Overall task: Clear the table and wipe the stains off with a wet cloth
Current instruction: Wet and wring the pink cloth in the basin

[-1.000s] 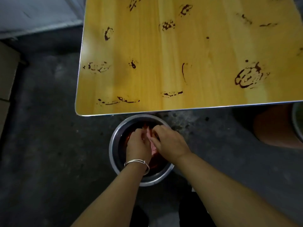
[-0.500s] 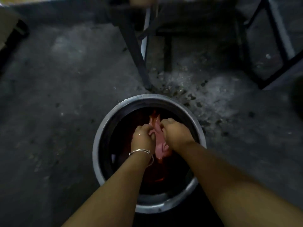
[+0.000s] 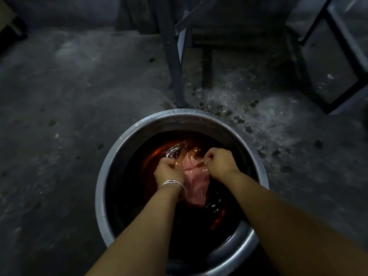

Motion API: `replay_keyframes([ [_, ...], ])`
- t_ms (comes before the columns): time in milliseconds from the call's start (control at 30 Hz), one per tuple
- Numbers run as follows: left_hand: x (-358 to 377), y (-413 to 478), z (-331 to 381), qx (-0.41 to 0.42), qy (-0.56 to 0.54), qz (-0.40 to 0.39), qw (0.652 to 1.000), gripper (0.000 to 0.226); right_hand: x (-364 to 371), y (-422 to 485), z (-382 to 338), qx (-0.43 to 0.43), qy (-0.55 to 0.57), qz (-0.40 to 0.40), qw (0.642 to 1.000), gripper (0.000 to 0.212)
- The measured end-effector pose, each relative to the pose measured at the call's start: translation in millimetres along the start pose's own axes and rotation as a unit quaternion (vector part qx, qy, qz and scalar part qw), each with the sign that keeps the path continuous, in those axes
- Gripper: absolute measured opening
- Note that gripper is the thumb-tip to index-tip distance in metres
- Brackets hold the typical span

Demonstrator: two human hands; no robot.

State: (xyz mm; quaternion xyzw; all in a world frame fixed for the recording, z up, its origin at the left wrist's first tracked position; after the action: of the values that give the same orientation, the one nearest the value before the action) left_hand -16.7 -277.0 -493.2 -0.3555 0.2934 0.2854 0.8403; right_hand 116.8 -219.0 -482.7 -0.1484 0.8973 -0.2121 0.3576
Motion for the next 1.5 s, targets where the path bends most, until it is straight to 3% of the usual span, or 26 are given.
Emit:
replay_keyframes([
  [67, -7, 5, -6, -0.041, -0.033, 0.029, 0.998, 0.013, 4, -3, 3, 0.01, -0.019, 0.041, 0.999, 0.015],
  [133, -5, 8, -8, -0.074, -0.05, 0.023, 0.996, 0.016, 23, -7, 1, 0.025, -0.026, 0.029, 0.999, 0.027],
  [233, 2, 5, -2, -0.069, -0.075, -0.043, 0.994, 0.026, 53, -14, -7, 0.058, 0.062, -0.019, 0.996, 0.041],
  [300, 5, 1, 3, -0.073, -0.107, -0.097, 0.987, 0.039, 56, -17, -13, 0.052, 0.132, -0.015, 0.99, 0.036],
  [400, 3, 1, 6, -0.149, -0.25, -0.154, 0.944, 0.049, 47, -26, -24, 0.003, 0.194, -0.007, 0.981, 0.027],
  [533, -4, 4, 11, -0.185, -0.368, -0.162, 0.897, 0.027, 39, -37, -34, -0.067, 0.194, 0.023, 0.979, 0.031],
  [600, -7, 3, 18, -0.142, -0.323, -0.181, 0.918, 0.02, 40, -34, -38, -0.085, 0.139, 0.035, 0.986, 0.04],
  [667, -14, 2, 31, -0.092, -0.166, -0.151, 0.97, 0.027, 39, -27, -40, -0.087, 0.08, 0.044, 0.992, 0.046],
  [700, -14, -1, 36, -0.025, -0.067, -0.144, 0.987, 0.037, 38, -25, -41, -0.08, 0.055, 0.043, 0.994, 0.048],
  [767, -15, -7, 39, 0.045, 0.069, -0.124, 0.989, 0.058, 34, -20, -39, -0.073, -0.019, 0.033, 0.997, 0.049],
  [800, -12, -5, 37, 0.066, 0.093, -0.13, 0.985, 0.057, 32, -18, -38, -0.075, -0.054, 0.025, 0.995, 0.05],
  [867, -8, 6, 26, -0.001, -0.049, -0.133, 0.99, 0.04, 25, -13, -31, -0.059, -0.08, 0.03, 0.995, 0.053],
  [933, -9, 15, 3, -0.045, -0.22, -0.043, 0.974, 0.025, 19, -7, -19, -0.015, -0.088, 0.07, 0.994, 0.055],
  [1000, -12, 20, -11, -0.073, -0.234, 0.03, 0.969, 0.02, 24, -4, -5, 0.053, -0.09, 0.077, 0.992, 0.053],
  [1100, -6, 12, -8, -0.069, -0.228, -0.05, 0.97, 0.021, 53, -12, -2, 0.11, 0.009, -0.002, 0.994, 0.046],
  [1233, -3, 6, 5, -0.105, -0.243, -0.146, 0.953, 0.037, 68, -24, -26, 0.058, 0.257, 0.007, 0.965, 0.028],
  [1367, -13, 15, 12, -0.165, -0.38, -0.229, 0.881, 0.031, 50, -35, -50, -0.082, 0.2, 0.019, 0.976, 0.022],
  [1500, -16, 15, 16, -0.157, -0.356, -0.23, 0.892, 0.031, 45, -43, -60, -0.116, 0.14, 0.025, 0.983, 0.038],
])
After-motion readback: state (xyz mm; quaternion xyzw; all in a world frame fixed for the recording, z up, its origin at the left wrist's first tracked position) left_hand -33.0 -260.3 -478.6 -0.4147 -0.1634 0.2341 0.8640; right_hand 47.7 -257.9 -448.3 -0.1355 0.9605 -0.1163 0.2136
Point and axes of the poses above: each hand's wrist, its own y-axis towards the middle knuckle, its own x-axis out of the palm, z = x × y, the point moved 3 cm from there along y, towards the middle knuckle, and after that the axes turned 8 degrees about y, right-handed, at the moved point
